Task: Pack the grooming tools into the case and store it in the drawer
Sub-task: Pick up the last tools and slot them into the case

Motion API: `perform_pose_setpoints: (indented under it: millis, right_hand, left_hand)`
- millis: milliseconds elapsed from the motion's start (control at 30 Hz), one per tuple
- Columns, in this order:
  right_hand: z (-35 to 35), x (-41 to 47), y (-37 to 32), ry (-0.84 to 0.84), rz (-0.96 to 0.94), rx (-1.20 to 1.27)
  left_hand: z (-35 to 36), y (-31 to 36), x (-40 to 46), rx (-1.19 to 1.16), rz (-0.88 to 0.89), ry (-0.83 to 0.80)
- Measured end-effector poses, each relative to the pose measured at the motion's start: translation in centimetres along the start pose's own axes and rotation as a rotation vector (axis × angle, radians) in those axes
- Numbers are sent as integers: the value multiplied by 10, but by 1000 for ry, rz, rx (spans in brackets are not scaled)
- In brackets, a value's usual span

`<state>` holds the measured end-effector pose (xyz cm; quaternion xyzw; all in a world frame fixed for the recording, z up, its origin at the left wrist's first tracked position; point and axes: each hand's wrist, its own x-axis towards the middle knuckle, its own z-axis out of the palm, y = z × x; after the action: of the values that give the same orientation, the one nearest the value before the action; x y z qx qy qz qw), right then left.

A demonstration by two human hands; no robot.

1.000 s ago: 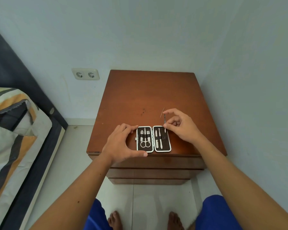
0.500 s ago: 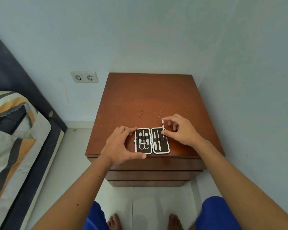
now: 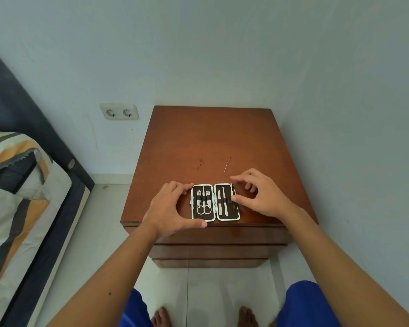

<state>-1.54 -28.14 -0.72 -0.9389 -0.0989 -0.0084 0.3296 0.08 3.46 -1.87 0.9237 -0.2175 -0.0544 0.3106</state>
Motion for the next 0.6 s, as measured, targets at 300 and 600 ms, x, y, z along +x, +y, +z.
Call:
perform_pose_setpoints:
  millis: [300, 600]
  right_hand:
    - [0, -7, -1, -91, -18, -95]
    - [1, -20, -5, -103, -21, -85]
  left_hand:
    - [0, 1, 0, -9, 2, 6]
    - [0, 2, -1, -8, -1, 7]
